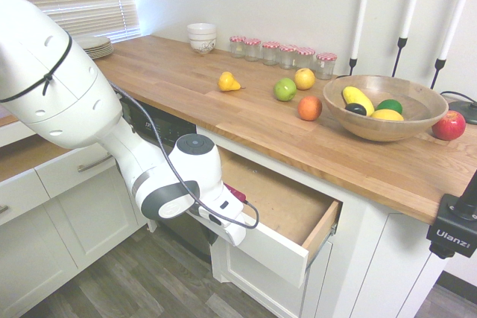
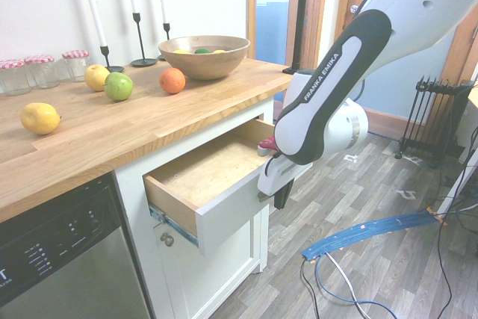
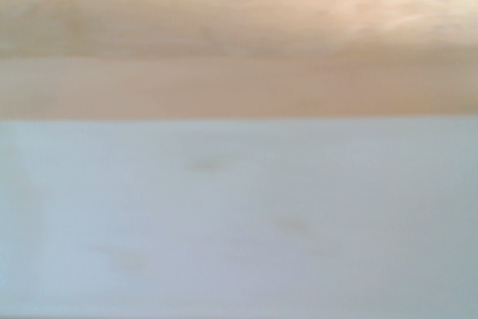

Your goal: Close the drawer

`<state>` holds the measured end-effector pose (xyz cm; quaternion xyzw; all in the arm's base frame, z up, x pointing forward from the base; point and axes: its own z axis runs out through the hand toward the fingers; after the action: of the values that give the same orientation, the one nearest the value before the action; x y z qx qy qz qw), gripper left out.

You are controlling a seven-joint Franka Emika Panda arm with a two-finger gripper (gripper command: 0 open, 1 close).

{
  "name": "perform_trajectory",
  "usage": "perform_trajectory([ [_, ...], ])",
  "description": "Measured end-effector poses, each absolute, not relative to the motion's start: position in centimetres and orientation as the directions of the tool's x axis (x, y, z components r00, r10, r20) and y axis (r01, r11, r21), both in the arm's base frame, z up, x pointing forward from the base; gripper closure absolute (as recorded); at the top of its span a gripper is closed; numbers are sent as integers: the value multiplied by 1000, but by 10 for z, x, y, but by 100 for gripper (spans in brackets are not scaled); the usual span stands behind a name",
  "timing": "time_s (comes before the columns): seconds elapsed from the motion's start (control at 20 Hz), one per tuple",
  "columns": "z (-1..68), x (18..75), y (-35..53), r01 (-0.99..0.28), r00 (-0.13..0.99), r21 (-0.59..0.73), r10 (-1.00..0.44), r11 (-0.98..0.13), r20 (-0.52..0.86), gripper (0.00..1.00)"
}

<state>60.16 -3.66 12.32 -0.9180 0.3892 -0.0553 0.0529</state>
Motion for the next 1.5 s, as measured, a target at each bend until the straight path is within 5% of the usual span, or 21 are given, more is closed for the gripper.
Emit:
perform_trajectory([
  [1.5,127,740,-52,-716,687,-114,-724,-689,59,100],
])
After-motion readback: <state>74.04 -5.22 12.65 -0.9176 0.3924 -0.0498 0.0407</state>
